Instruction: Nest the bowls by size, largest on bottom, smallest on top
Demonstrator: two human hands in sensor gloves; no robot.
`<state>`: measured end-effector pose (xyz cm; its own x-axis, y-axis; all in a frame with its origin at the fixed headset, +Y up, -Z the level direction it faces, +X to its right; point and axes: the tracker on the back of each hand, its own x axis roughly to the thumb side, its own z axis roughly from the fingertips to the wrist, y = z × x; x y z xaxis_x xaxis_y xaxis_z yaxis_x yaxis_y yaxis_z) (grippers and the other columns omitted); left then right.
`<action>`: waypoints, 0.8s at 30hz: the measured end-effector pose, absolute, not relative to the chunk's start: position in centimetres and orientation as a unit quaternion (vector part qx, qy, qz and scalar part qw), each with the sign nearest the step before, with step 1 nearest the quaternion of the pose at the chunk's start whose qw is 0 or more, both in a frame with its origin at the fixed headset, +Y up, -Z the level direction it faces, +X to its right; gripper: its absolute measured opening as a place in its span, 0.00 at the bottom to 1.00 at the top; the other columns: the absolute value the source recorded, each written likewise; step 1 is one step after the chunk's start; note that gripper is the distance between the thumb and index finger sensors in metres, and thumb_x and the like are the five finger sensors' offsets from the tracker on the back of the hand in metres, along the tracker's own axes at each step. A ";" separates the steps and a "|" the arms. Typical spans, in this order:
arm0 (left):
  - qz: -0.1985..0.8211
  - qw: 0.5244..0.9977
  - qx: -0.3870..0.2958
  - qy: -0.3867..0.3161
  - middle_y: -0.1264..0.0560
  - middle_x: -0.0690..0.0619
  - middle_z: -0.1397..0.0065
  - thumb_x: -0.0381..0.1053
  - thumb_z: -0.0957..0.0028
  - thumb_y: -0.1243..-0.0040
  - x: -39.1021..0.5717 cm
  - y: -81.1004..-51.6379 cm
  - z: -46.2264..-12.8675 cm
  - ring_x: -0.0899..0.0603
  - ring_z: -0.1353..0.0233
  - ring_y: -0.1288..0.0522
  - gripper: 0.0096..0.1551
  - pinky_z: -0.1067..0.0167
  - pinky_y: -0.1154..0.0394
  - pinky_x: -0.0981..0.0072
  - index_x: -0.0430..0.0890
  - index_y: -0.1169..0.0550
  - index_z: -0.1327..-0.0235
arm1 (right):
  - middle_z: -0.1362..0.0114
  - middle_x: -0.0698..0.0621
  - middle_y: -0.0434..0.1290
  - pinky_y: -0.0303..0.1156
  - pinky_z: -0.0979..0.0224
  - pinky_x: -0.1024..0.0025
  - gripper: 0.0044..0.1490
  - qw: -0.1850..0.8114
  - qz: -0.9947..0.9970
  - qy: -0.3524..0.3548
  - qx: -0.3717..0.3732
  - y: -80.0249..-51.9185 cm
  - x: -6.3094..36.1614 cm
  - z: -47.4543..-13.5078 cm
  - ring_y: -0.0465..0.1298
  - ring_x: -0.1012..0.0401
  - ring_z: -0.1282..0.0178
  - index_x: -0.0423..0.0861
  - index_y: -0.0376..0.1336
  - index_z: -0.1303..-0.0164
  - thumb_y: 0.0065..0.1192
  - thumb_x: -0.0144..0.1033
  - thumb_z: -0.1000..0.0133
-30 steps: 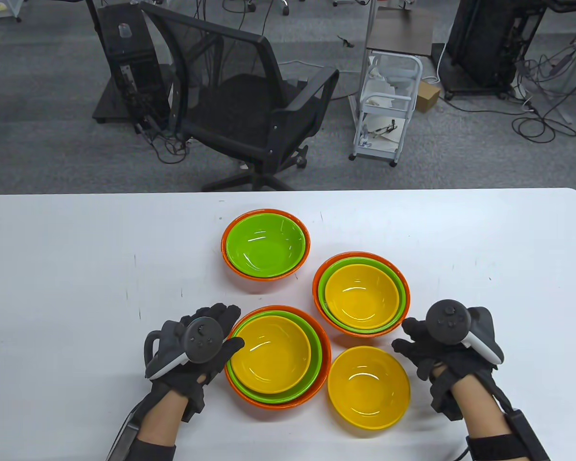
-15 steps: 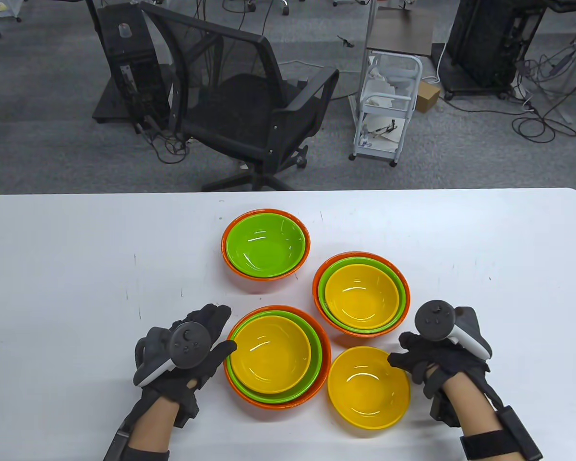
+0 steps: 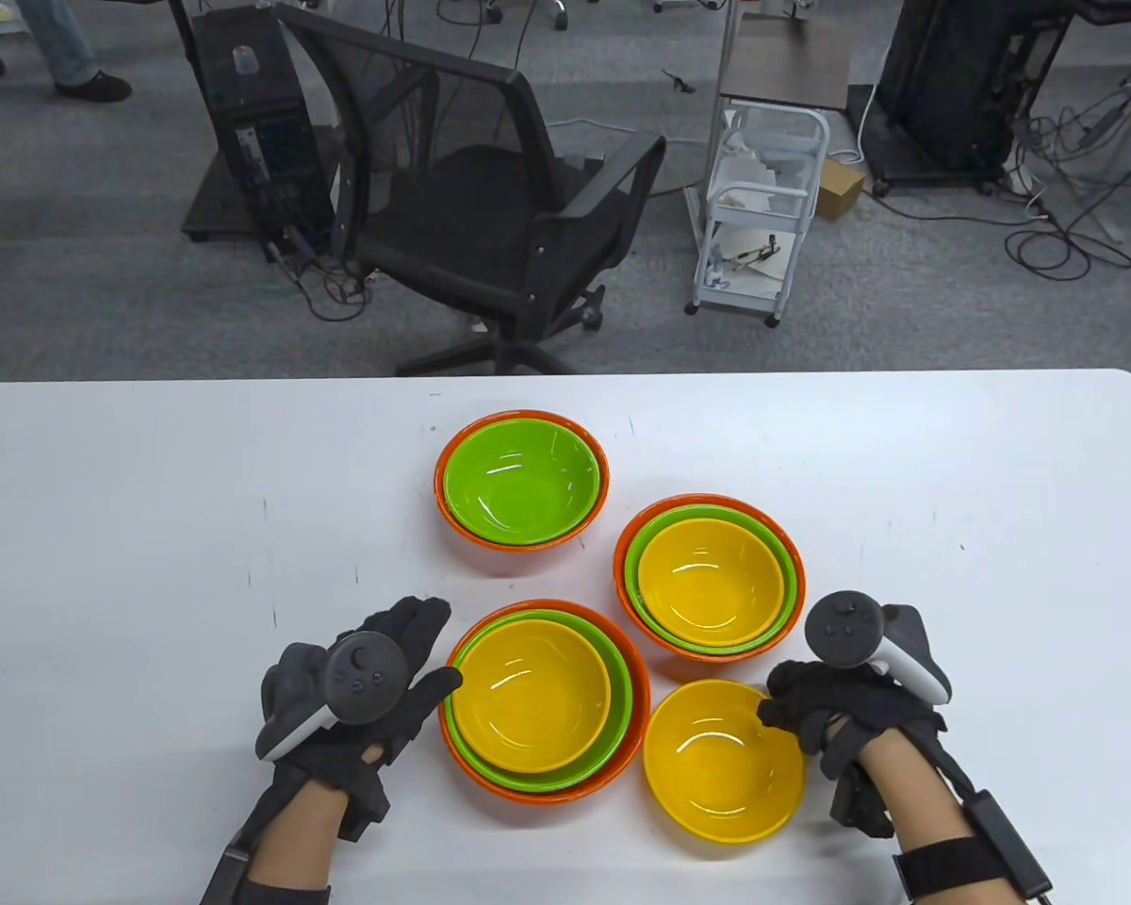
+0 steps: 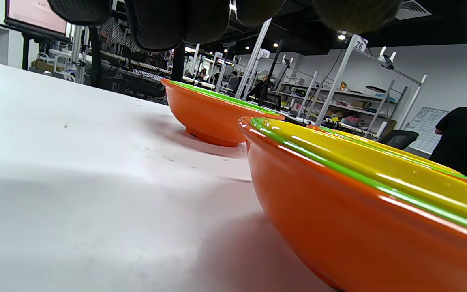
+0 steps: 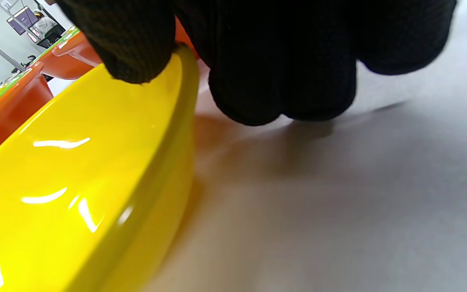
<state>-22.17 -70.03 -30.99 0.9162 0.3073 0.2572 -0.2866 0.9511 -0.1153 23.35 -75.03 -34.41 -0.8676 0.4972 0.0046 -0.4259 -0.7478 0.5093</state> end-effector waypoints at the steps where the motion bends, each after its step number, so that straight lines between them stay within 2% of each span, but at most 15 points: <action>1: 0.156 0.978 -0.037 -0.136 0.40 0.45 0.15 0.67 0.48 0.49 -22.3 -70.1 -31.0 0.33 0.16 0.37 0.44 0.24 0.38 0.31 0.55 0.42 0.17 | 0.49 0.40 0.79 0.71 0.44 0.38 0.40 0.260 0.927 0.260 0.074 -75.2 23.3 -34.5 0.79 0.40 0.51 0.29 0.61 0.32 0.66 0.41 0.46; 7: 0.163 0.978 -0.040 -0.127 0.40 0.45 0.15 0.67 0.47 0.49 -22.9 -70.2 -31.2 0.33 0.16 0.36 0.44 0.24 0.38 0.31 0.55 0.43 0.17 | 0.49 0.39 0.78 0.72 0.47 0.40 0.36 0.282 0.915 0.274 0.093 -75.6 22.9 -34.5 0.78 0.41 0.54 0.30 0.60 0.30 0.63 0.35 0.44; 11: 0.166 0.978 -0.040 -0.123 0.40 0.45 0.15 0.67 0.47 0.49 -23.2 -70.3 -31.3 0.33 0.17 0.36 0.44 0.24 0.38 0.31 0.55 0.42 0.18 | 0.53 0.38 0.79 0.73 0.48 0.40 0.30 0.300 0.906 0.269 0.134 -75.4 22.5 -34.6 0.79 0.41 0.57 0.30 0.66 0.37 0.64 0.33 0.44; 16: 0.170 0.978 -0.039 -0.118 0.40 0.45 0.15 0.67 0.47 0.49 -23.5 -70.4 -31.3 0.33 0.17 0.36 0.44 0.24 0.38 0.31 0.55 0.42 0.17 | 0.54 0.39 0.80 0.73 0.48 0.41 0.29 0.319 0.891 0.286 0.149 -75.2 22.6 -34.6 0.79 0.41 0.58 0.30 0.67 0.39 0.65 0.33 0.44; 24: 0.173 0.978 -0.040 -0.112 0.40 0.45 0.15 0.67 0.47 0.49 -23.8 -70.4 -31.4 0.33 0.17 0.36 0.44 0.24 0.38 0.31 0.55 0.42 0.18 | 0.56 0.39 0.79 0.73 0.49 0.41 0.29 0.388 0.875 0.249 0.148 -73.6 24.0 -34.6 0.79 0.42 0.60 0.29 0.67 0.39 0.64 0.34 0.44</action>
<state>-23.80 -70.43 -31.44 0.9155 0.3464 0.2045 -0.3286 0.9373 -0.1166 23.98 -73.57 -34.64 -0.6547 0.7530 0.0659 -0.6055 -0.5746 0.5506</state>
